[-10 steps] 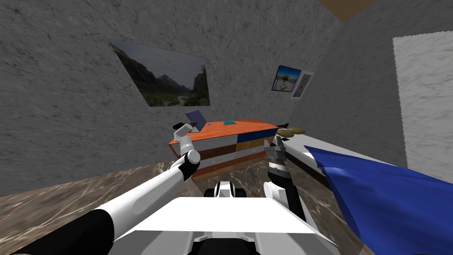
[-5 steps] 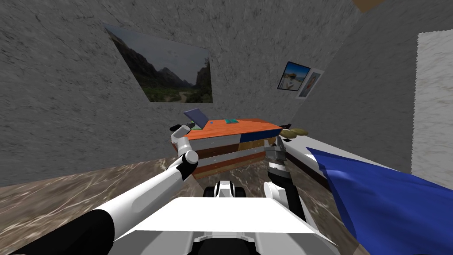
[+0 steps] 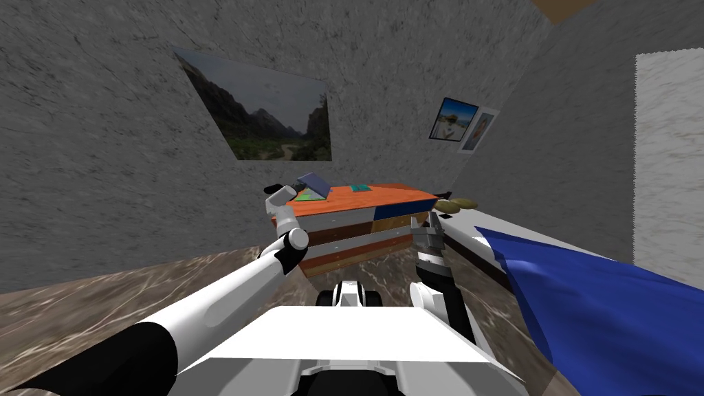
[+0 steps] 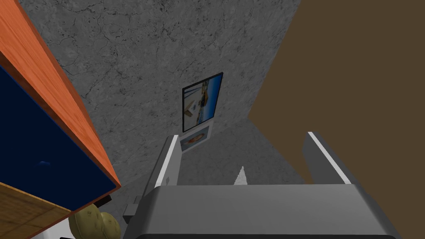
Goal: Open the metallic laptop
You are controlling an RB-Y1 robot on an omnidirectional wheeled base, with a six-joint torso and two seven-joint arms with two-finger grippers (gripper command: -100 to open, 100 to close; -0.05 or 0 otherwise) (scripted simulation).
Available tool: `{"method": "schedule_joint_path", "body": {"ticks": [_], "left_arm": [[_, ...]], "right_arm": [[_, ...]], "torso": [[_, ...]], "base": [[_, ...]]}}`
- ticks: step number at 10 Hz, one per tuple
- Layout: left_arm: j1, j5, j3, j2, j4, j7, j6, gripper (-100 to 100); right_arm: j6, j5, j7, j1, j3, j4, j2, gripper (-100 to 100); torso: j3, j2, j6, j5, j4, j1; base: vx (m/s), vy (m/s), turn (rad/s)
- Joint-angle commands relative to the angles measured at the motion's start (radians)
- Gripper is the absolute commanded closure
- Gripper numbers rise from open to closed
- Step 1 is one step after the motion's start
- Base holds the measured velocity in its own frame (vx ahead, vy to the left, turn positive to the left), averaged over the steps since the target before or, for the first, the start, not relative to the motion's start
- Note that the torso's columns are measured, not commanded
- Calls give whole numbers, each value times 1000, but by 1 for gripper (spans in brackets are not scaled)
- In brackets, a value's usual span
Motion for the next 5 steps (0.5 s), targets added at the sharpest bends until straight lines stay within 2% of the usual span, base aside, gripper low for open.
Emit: {"method": "schedule_joint_path", "body": {"ticks": [1, 3, 4, 5], "left_arm": [[-18, -4, -15, 6, 5, -8, 14, -100], [-22, -6, -15, 10, 7, -9, 19, -100], [-23, -7, -15, 10, 7, -8, 19, 100], [-12, 25, 18, -12, -1, 21, 9, 100]], "right_arm": [[0, 0, 0, 0, 0, 0, 0, 0], [0, 0, 0, 0, 0, 0, 0, 0], [0, 0, 0, 0, 0, 0, 0, 0], [0, 0, 0, 0, 0, 0, 0, 0]], "torso": [[0, 0, 0, 0, 0, -1], [-4, -7, 0, -1, -2, -1], [-3, -4, 0, 0, -2, -2], [1, 1, 1, -1, 0, -3]], "base": [[-24, 24, -3], [80, 40, -16], [8, 5, 5], [-20, 54, 7]]}}
